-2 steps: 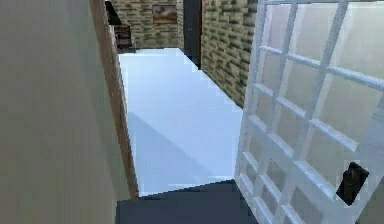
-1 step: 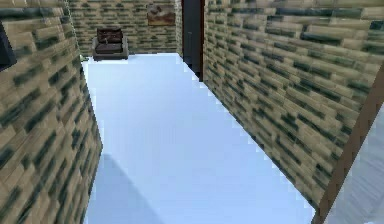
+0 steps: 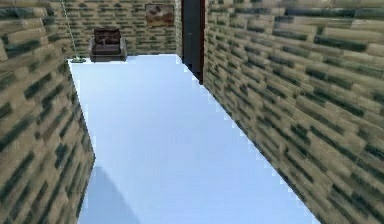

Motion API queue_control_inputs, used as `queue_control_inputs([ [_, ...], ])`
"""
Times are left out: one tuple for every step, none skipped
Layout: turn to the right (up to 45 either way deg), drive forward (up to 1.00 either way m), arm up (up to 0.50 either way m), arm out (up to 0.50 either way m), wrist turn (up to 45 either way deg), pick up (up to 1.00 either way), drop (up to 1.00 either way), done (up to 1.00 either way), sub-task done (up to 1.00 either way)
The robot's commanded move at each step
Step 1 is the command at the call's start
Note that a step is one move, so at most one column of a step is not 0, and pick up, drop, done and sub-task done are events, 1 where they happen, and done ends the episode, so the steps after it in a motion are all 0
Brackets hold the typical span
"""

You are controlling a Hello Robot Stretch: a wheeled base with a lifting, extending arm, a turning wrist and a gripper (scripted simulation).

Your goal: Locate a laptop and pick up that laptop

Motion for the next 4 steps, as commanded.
queue_control_inputs([
  [-9.0,0.0,0.0,0.0,0.0,0.0,0.0,0.0,0.0],
  [0.0,0.45,0.0,0.0,0.0,0.0,0.0,0.0,0.0],
  [-6.0,0.0,0.0,0.0,0.0,0.0,0.0,0.0,0.0],
  [0.0,1.0,0.0,0.0,0.0,0.0,0.0,0.0,0.0],
])
